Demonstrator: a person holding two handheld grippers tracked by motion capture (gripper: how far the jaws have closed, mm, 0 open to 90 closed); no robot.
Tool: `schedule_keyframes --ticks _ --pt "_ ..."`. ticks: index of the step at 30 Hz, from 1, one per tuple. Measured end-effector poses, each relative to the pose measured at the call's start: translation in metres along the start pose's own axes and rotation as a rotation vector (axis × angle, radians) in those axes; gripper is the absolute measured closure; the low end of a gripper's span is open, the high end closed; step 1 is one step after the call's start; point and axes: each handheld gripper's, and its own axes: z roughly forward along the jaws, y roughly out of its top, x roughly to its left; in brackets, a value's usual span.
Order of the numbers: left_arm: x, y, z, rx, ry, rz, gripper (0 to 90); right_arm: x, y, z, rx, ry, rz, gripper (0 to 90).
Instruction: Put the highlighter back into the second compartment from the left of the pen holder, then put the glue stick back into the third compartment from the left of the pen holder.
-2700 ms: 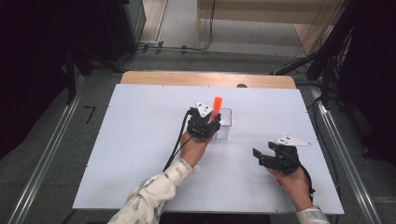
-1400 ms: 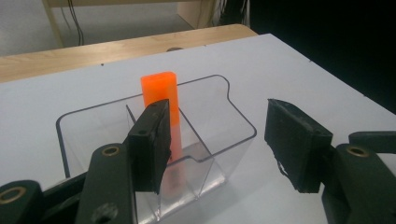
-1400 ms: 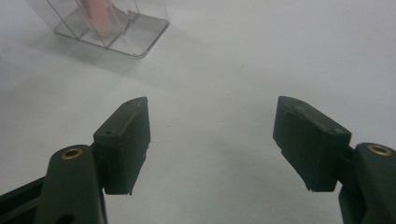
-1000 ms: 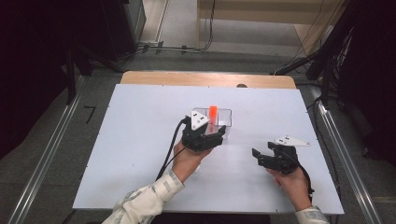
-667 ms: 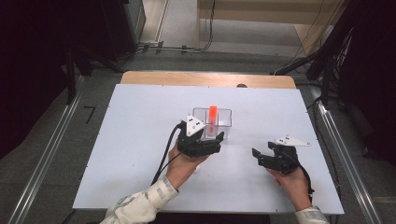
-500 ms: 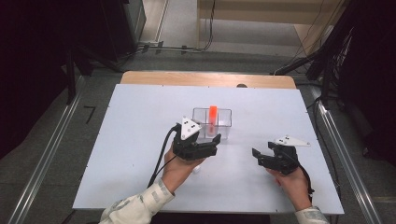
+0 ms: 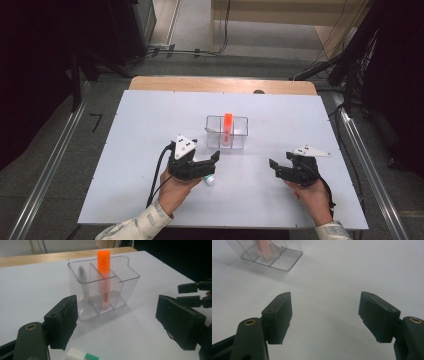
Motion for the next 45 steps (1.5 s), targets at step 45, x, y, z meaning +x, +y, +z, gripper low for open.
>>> schedule_keyframes --ticks 45 --pt "0.085 -0.034 -0.016 0.032 0.212 -0.124 16.3 0.037 0.007 0.009 0.001 0.074 -0.066 24.5"
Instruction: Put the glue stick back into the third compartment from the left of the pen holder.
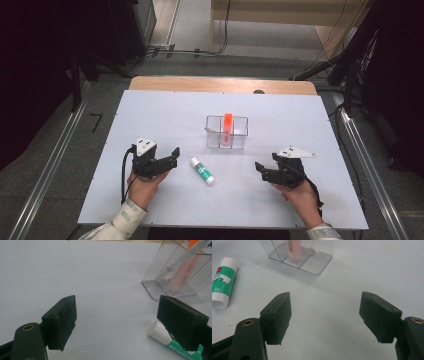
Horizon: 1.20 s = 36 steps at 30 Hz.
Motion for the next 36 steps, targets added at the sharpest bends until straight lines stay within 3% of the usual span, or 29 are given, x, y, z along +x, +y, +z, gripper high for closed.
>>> schedule_keyframes --ticks 12,36 --pt "0.007 0.0 0.003 0.006 0.02 -0.015 16.3 0.022 0.005 0.011 0.01 0.039 -0.046 24.3" --pt "0.008 0.0 0.005 0.016 0.028 -0.008 16.4 0.101 0.017 0.052 0.074 0.172 -0.186 24.3"
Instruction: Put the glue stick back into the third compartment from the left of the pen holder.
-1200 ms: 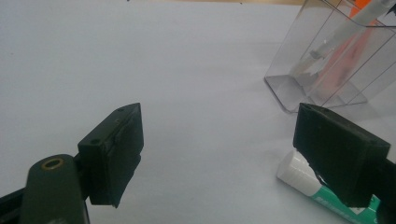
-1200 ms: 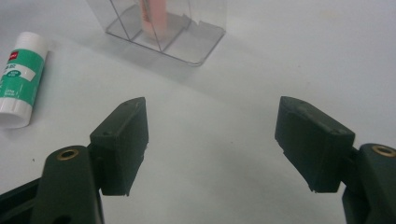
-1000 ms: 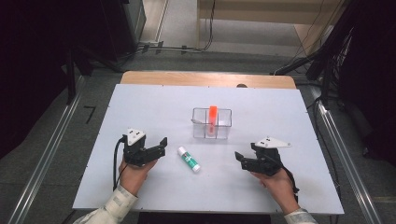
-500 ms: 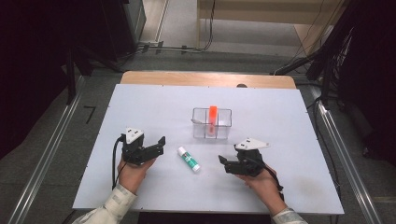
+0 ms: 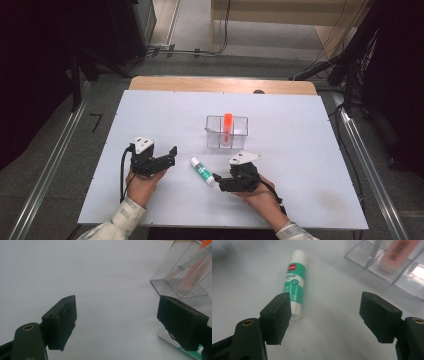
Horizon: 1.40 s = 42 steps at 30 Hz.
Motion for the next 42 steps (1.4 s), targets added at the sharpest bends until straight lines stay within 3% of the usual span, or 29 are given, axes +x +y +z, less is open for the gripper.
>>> schedule_keyframes --ticks 16,26,30,35,42 --pt "-0.001 -0.001 0.003 0.011 -0.005 0.004 16.4 0.026 0.007 0.023 0.033 0.038 -0.029 25.0" --pt "-0.001 -0.001 0.002 0.01 -0.003 0.006 16.4 0.031 0.007 0.034 0.051 0.012 -0.048 30.2" --pt "-0.002 -0.001 0.002 0.01 -0.005 0.006 16.4 0.033 0.006 0.036 0.056 -0.002 -0.056 34.9" --pt "-0.002 -0.001 0.002 0.009 -0.006 0.004 16.4 0.036 0.006 0.038 0.05 -0.031 -0.085 47.2" --pt "-0.003 -0.002 0.003 0.014 -0.006 0.009 16.4 0.035 0.006 0.038 0.044 -0.03 -0.081 58.1"
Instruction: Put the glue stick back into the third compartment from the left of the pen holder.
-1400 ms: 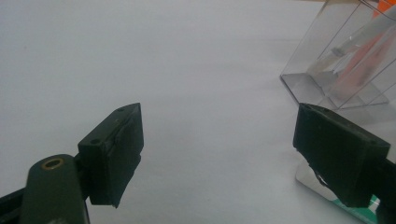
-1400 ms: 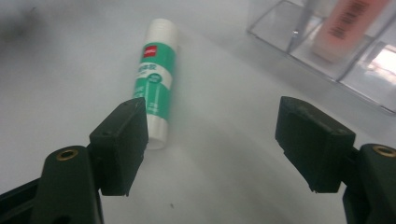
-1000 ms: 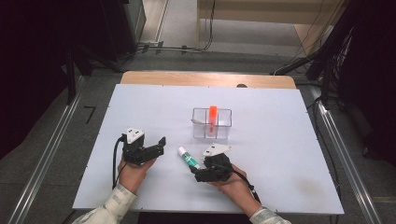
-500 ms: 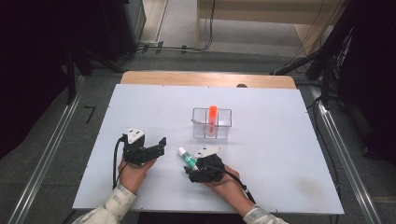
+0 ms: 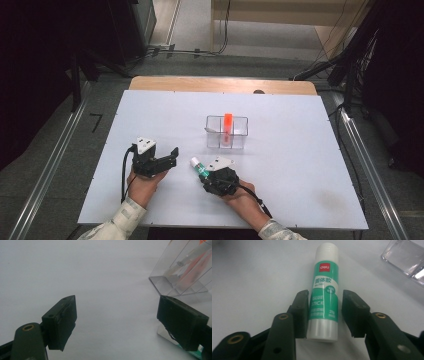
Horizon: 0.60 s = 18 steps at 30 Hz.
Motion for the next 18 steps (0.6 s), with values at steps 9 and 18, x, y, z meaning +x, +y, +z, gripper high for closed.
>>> schedule_keyframes --ticks 9,18 --pt "-0.0008 -0.0005 0.0007 0.004 -0.004 0.001 16.4 -0.0023 -0.0002 -0.0002 -0.002 0.007 0.013 63.7" --pt "-0.0004 -0.0004 0.0005 0.004 -0.004 0.001 16.4 -0.0041 -0.0005 -0.0018 -0.009 0.011 0.022 64.0"
